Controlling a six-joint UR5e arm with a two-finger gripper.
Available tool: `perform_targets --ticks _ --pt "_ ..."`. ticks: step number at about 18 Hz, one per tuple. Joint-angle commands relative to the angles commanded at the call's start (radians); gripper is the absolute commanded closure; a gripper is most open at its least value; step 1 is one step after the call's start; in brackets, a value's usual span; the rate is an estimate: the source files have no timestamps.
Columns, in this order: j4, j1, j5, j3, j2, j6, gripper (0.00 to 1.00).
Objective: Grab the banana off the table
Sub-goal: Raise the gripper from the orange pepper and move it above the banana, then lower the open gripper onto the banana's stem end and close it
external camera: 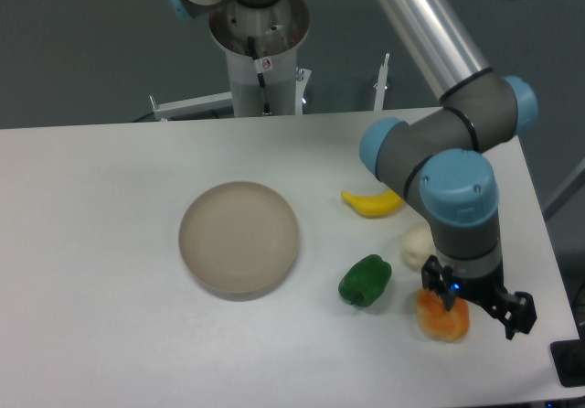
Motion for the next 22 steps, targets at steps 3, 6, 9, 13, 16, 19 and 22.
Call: perform_targets --ticks 3,6,9,13,16,19,22 --pt "-0.015 0.02 0.0 -0.1 0.078 0.005 0.0" --pt "-0.077 0.044 0.002 -0.176 0.146 0.023 0.0" --pt "-0.115 0.101 0.0 -0.27 0.213 0.102 0.0" --pt "-0.121 0.17 -0.012 -0.39 0.269 0.146 0.0" --pt "-0.121 0.204 -0.029 -0.456 0.286 0.147 0.0" --pt "-0.114 0.242 -0.051 -0.512 0.304 0.152 0.0" --pt "-0.098 0.285 -0.087 -0.575 0.322 0.219 0.0"
